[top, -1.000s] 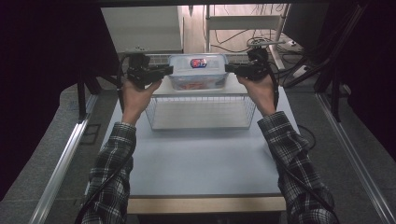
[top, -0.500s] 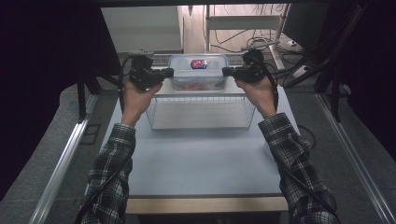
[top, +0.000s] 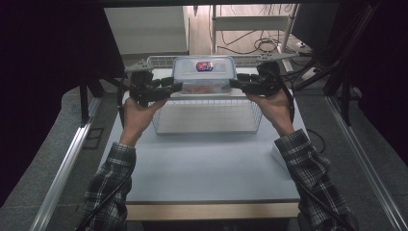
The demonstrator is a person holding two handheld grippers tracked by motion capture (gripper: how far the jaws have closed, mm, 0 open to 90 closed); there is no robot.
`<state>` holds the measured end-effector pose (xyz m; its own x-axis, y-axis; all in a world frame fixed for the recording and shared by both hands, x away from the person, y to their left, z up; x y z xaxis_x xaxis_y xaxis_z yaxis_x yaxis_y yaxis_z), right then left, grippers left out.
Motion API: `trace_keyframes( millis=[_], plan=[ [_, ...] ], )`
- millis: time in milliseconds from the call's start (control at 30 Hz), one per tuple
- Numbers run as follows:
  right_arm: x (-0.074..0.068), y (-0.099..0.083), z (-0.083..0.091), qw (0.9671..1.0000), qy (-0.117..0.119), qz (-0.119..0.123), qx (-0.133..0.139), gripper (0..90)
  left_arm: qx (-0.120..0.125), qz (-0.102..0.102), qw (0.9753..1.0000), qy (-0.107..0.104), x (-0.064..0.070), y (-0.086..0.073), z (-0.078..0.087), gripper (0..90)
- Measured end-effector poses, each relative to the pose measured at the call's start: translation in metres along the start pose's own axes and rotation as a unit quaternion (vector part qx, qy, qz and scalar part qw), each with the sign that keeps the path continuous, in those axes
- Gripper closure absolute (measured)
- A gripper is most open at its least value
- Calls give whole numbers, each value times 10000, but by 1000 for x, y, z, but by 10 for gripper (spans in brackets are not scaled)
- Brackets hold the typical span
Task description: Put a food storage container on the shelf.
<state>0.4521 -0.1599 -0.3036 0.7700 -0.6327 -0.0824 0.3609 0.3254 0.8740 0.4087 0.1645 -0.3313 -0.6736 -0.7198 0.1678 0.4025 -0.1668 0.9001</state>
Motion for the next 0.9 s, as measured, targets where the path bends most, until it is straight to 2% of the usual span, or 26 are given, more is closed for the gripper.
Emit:
trace_keyframes(
  millis=[33,100,167,200,233,300,333,367,400,433,467,500,600,733,800,900],
  plan=[
    [0,0,0,10000,0,0,0,513,0,0,10000,0,0,0,0,461],
    [-3,-10,3,10000,25,48,-29,457,38,-46,10000,-72,6,-9,3,436],
    [-10,-27,5,9999,9,125,-76,384,8,-148,9999,-49,13,-19,5,357],
    [-10,-27,5,9999,9,125,-76,384,-12,-204,9998,-69,16,-22,6,357],
    [-13,-36,6,9998,24,163,-109,343,-74,-285,9995,-69,23,-31,7,301],
    [-17,-45,7,9998,58,177,-108,305,-100,-363,9993,-65,30,-40,7,266],
    [-19,-50,8,9997,80,189,-119,287,-100,-363,9993,-65,30,-40,7,236],
    [-22,-54,9,9997,107,209,-121,270,-83,-317,9994,-55,36,-51,6,204],
    [-22,-54,9,9997,107,209,-121,270,-83,-317,9994,-55,36,-51,6,193],
    [-26,-64,10,9994,170,250,-147,234,-52,-165,9997,-197,40,-62,4,181],
    [-28,-68,11,9994,194,255,-150,215,-38,-101,9996,-254,42,-67,3,169],
    [-28,-68,11,9994,194,255,-150,215,-38,-101,9996,-254,42,-67,3,153],
    [-34,-87,15,9993,222,274,-88,162,-104,-43,9995,-283,50,-86,-1,111],
    [-37,-99,18,9993,214,278,-152,122,-182,-90,9996,-200,55,-97,-1,77],
    [-40,-111,20,9992,137,333,-170,99,-255,-156,9994,-179,59,-105,-1,58],
    [-42,-118,22,9992,125,342,-174,77,-351,-303,9989,-94,63,-118,-1,52]
  ],
)
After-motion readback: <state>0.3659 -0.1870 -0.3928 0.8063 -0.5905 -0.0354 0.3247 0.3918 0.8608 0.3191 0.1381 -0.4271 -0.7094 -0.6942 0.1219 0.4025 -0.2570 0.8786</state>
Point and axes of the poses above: each handheld gripper's, and its own axes: z roughly backward along the jaws, y roughly out of its top, x roughly to its right, the point moved 2 cm from there along -z, roughly forward along the jaws, and after that the axes turned 4 degrees about -x, right-handed, at the moved point
